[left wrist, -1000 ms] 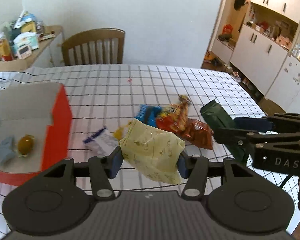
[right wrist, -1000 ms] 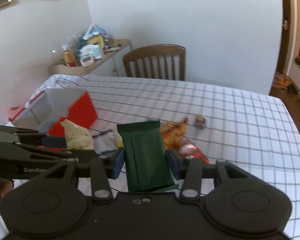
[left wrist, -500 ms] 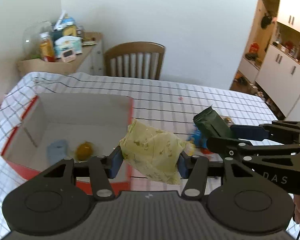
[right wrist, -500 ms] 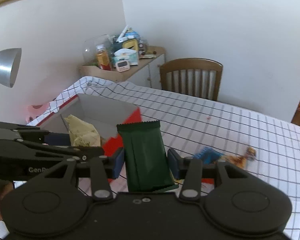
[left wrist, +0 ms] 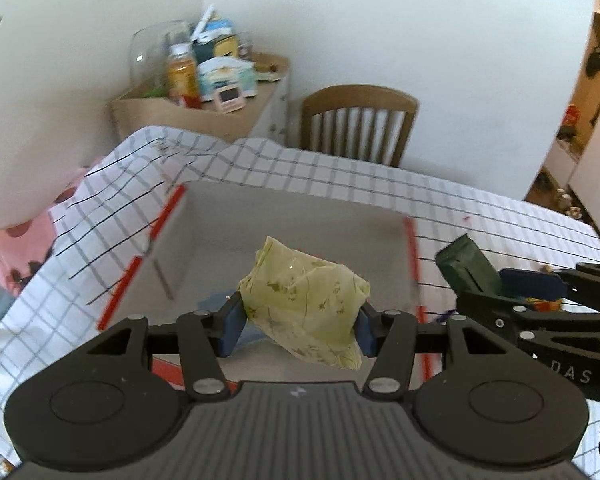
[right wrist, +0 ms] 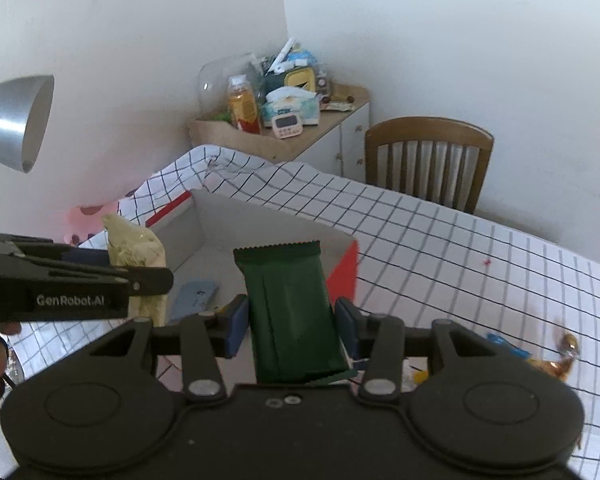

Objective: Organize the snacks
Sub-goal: 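Carry both snacks over the red box and release them inside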

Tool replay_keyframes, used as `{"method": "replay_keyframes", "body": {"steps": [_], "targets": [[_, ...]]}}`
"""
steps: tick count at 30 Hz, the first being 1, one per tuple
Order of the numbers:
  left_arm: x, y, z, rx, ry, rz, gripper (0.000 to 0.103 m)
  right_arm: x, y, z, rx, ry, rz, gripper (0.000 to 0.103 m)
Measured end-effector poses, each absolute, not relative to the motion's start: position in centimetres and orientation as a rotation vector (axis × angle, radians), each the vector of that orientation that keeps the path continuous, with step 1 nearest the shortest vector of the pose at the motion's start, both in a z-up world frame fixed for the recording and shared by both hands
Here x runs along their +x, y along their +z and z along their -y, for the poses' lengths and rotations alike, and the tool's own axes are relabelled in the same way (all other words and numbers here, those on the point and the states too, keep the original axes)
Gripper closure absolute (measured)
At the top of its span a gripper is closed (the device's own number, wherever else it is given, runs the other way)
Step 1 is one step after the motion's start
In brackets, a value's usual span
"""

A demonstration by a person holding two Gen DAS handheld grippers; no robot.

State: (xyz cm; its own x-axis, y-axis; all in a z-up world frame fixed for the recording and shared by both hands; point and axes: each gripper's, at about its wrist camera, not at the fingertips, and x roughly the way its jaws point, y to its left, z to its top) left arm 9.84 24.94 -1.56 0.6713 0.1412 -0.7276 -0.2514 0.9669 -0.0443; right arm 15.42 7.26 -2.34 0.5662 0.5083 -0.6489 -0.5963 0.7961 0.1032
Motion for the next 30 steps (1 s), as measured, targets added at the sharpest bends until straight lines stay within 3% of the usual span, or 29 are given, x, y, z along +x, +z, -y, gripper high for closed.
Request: {"method": "replay_keyframes", "body": {"steps": [15,30], "targets": [[14.2,-5.7,-31.1,-0.113,0.307,-0.923,0.048,19.6,-6.4,-15.3,-0.224,0.68,-0.795,0.058],[17.0,-10.4,-32.5,-0.071,0.298,-1.071,0.048,19.8,-10.9,-20.8,-0.387,0.753,-0.893,0.058]]}}
